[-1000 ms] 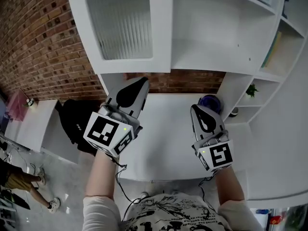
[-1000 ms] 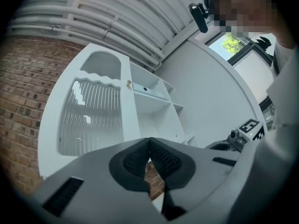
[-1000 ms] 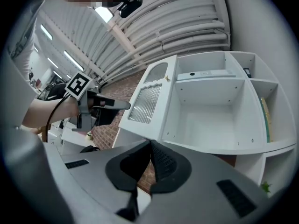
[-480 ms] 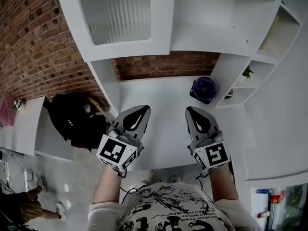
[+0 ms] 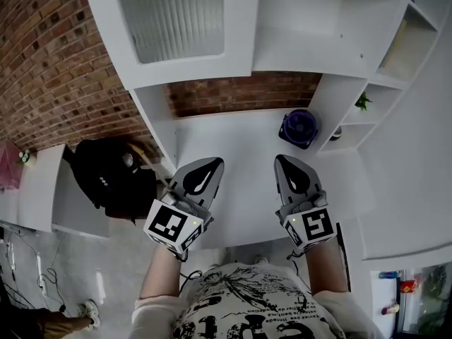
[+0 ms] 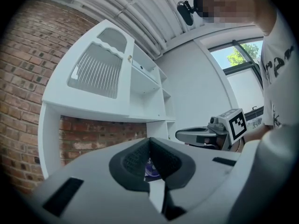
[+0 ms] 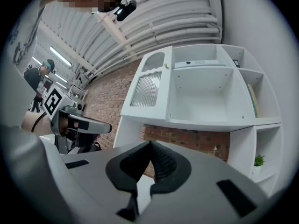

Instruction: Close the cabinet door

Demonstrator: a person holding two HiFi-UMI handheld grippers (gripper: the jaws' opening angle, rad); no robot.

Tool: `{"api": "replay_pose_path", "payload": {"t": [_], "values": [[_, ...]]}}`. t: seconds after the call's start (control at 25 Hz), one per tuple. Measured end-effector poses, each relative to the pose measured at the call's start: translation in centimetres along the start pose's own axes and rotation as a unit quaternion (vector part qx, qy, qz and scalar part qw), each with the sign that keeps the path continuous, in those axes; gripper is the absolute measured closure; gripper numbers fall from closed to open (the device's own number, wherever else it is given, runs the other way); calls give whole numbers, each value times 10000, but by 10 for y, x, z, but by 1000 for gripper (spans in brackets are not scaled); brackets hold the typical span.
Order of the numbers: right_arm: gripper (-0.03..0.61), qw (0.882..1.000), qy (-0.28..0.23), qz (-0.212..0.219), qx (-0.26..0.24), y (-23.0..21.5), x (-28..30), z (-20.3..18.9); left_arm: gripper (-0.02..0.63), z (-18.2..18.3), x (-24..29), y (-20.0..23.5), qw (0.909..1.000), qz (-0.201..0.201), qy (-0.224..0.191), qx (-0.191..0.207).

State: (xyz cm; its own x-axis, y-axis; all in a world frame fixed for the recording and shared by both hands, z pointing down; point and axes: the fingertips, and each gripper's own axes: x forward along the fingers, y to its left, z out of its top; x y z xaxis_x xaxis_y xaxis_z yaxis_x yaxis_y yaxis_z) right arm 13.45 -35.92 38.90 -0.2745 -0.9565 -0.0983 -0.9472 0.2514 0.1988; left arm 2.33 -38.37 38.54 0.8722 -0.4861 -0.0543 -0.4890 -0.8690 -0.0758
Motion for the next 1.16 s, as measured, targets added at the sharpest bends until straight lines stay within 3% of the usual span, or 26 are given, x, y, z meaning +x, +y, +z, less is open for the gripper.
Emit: {"api": "replay_pose_path", "payload": {"t": [1.16], "values": [[566,9997,-14,180,-170,-12,-5,-1,600,9,-1,-1,9992,399,36,-28]]}}
